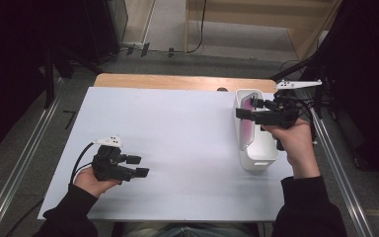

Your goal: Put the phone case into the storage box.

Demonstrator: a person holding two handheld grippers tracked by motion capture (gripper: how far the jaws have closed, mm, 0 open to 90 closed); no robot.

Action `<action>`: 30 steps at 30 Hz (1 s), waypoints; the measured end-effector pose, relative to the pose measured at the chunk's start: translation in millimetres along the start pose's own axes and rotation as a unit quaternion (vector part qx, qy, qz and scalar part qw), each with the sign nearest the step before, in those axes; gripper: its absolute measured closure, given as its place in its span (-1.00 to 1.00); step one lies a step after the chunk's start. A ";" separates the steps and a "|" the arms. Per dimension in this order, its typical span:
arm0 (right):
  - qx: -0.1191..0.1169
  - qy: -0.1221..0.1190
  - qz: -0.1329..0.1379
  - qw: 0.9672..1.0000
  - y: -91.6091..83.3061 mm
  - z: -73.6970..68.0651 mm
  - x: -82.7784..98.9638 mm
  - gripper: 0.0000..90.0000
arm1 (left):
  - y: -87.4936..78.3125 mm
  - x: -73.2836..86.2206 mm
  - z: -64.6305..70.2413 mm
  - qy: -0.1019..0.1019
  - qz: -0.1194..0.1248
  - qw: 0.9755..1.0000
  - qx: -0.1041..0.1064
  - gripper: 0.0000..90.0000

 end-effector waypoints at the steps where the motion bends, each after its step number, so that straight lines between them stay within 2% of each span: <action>1: 0.003 0.002 -0.001 1.000 -1.2 0.8 0.2 -0.66 | 0.1 0.0 -0.1 -0.001 0.001 1.000 -0.001 -0.29; 13: 0.033 0.016 0.016 0.999 -13.8 13.8 -0.3 -0.66 | -0.9 -0.5 -0.5 0.001 0.004 1.000 -0.005 -0.29; 16: 0.048 0.015 0.019 0.999 -16.1 18.2 -0.2 -0.66 | 0.1 0.0 -0.4 -0.002 0.002 1.000 -0.004 -0.29; 27: 0.109 0.015 0.035 0.993 -13.2 36.9 -2.7 -0.66 | 0.9 -0.4 1.0 0.001 0.005 1.000 -0.003 -0.29; 30: 0.122 0.026 0.038 0.991 -9.4 43.8 -4.4 -0.66 | 0.5 -0.5 1.0 0.000 0.006 1.000 -0.004 -0.29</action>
Point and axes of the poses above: each handheld gripper's, and its own axes: y roughly forward along the jaws, x roughly out of its underside, z roughly to its right, the point moved 5 cm from there along y, roughly forward along the jaws, and after that the axes turned 3 degrees about z, right-handed, at the moved point
